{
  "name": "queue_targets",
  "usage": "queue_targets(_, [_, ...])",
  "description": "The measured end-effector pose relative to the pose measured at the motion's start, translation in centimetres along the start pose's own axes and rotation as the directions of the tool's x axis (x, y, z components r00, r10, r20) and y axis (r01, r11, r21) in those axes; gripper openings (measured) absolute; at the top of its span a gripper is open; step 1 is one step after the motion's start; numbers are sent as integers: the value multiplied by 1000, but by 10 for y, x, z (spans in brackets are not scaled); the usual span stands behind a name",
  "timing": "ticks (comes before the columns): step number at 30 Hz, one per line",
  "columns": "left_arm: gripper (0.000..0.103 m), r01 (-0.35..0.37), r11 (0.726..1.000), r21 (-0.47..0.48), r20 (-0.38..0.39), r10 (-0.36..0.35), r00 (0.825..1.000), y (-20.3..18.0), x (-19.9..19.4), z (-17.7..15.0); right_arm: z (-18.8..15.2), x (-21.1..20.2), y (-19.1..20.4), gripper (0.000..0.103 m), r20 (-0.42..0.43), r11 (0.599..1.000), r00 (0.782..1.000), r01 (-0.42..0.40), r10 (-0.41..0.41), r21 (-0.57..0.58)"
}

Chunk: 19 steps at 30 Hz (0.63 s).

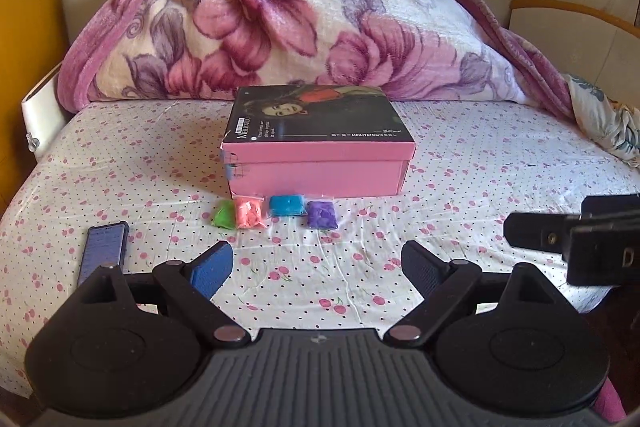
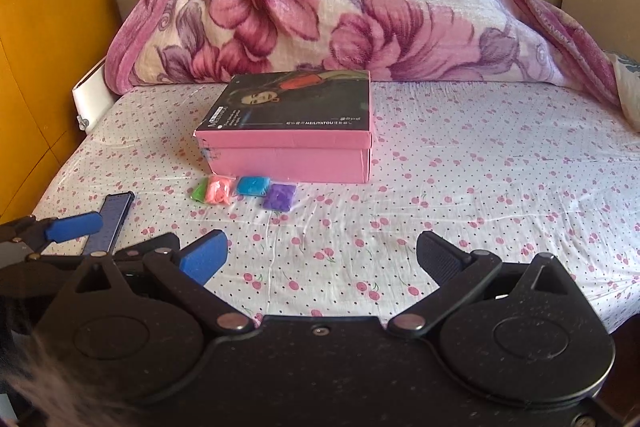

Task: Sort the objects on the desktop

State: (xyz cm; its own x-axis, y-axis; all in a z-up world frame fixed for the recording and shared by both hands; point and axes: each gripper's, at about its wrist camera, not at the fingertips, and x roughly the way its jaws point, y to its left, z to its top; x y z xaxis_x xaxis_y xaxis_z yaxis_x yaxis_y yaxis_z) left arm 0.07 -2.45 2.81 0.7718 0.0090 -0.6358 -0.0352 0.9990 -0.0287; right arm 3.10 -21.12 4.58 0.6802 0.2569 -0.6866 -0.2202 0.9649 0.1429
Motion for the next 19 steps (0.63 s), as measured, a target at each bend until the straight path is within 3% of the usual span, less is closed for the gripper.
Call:
queue_targets(8, [91,-33,999,-11,49,33,998,4,-10,6,0,-4,4,102,7,1000,1000,11,-11,-16])
queue_targets(19, [91,10,1000,-10,73,-10,997,9,-20,11,-1,-2,4,102,-2,1000,1000,18,-18,-16])
